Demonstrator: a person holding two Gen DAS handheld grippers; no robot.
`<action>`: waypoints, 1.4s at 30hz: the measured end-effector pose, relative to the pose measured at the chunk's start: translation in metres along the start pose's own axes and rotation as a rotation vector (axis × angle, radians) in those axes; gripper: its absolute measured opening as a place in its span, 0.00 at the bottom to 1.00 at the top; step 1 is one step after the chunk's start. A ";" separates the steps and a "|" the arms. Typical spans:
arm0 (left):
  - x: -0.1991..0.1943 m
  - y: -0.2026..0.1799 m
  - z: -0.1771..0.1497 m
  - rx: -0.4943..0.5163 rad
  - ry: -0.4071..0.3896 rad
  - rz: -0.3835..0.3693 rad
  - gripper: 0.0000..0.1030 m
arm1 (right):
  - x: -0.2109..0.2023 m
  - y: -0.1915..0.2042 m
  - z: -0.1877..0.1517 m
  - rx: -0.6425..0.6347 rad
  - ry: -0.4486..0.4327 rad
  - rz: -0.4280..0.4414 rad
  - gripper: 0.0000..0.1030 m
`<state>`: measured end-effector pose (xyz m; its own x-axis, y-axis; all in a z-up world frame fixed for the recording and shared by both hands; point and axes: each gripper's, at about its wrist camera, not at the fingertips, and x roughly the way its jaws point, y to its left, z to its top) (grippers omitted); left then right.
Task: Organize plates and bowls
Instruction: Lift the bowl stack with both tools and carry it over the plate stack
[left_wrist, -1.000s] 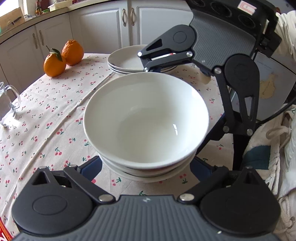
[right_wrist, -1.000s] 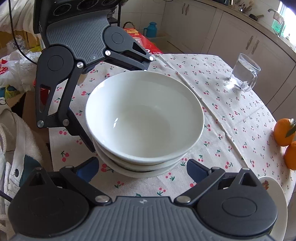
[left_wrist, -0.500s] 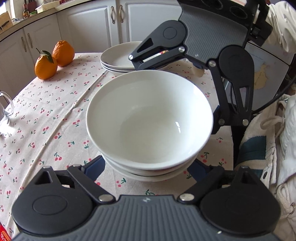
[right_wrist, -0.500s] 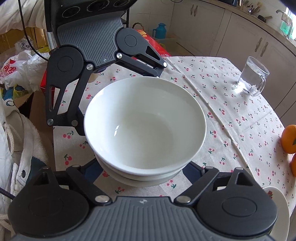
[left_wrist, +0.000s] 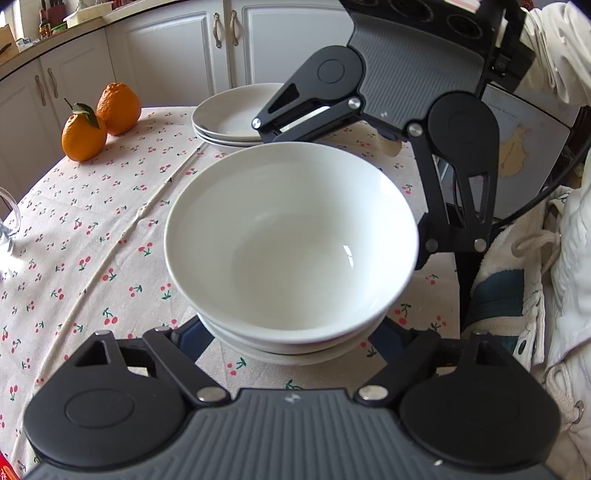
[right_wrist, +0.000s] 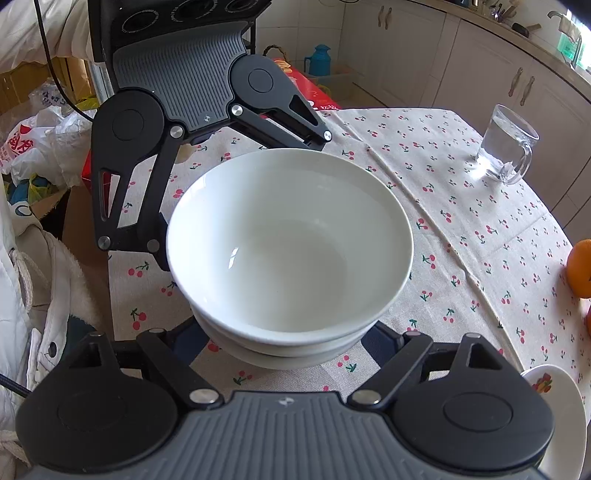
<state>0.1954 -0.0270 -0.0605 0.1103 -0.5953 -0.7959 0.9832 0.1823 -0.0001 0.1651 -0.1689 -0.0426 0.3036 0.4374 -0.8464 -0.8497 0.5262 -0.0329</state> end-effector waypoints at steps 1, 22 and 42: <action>0.000 0.000 0.000 -0.001 0.000 0.002 0.86 | 0.000 0.000 0.000 0.003 0.000 0.000 0.88; 0.002 -0.003 0.052 0.058 -0.029 0.038 0.86 | -0.042 -0.020 -0.014 0.019 -0.045 -0.040 0.88; 0.097 0.027 0.183 0.220 -0.100 -0.008 0.86 | -0.121 -0.127 -0.110 0.144 -0.012 -0.238 0.88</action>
<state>0.2587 -0.2227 -0.0270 0.1055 -0.6730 -0.7321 0.9909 0.0092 0.1343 0.1891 -0.3685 0.0053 0.4933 0.2968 -0.8177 -0.6841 0.7130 -0.1538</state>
